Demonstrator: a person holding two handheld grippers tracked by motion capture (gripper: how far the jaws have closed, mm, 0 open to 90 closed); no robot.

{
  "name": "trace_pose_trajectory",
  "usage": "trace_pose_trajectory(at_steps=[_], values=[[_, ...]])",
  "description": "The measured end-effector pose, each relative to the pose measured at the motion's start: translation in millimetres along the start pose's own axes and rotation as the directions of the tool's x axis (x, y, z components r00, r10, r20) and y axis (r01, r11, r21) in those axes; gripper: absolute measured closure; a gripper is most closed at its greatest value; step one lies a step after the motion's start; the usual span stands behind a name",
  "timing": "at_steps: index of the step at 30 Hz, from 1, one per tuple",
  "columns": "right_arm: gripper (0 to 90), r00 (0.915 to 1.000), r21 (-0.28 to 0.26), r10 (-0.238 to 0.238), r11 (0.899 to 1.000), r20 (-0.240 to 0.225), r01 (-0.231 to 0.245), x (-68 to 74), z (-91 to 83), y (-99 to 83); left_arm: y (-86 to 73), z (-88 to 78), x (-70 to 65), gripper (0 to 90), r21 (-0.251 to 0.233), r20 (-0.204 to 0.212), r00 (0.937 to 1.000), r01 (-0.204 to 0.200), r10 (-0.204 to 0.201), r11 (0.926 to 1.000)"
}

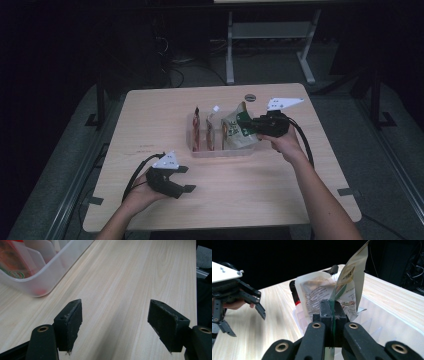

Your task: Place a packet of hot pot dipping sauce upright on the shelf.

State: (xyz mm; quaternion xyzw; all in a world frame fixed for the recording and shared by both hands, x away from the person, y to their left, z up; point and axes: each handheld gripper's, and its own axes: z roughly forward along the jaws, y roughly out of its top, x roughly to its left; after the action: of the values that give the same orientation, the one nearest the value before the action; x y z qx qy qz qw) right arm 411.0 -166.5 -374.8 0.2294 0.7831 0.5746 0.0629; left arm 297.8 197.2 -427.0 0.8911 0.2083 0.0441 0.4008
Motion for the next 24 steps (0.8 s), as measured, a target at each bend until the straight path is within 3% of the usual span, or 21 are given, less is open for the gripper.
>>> trace_pose_trajectory(at_steps=[7, 17, 24], values=[[88.3, 0.9998, 0.021, 0.000, 1.000, 0.021, 0.000, -0.4, 10.4, -1.6, 0.0, 0.8, -0.2, 27.1, 0.003, 0.003, 1.0000, -0.005, 0.005, 1.0000], [68.7, 0.9987, 0.013, 0.034, 0.999, 0.039, -0.034, -1.1, 8.3, -0.9, 0.2, 1.1, -0.6, 27.1, 0.006, 0.005, 1.0000, -0.008, 0.008, 0.9999], [64.3, 0.9977, 0.018, 0.037, 0.999, 0.057, -0.038, -0.6, 6.3, 0.2, 0.4, 1.5, -0.8, 27.1, 0.008, 0.007, 0.9999, -0.010, 0.009, 0.9999]])
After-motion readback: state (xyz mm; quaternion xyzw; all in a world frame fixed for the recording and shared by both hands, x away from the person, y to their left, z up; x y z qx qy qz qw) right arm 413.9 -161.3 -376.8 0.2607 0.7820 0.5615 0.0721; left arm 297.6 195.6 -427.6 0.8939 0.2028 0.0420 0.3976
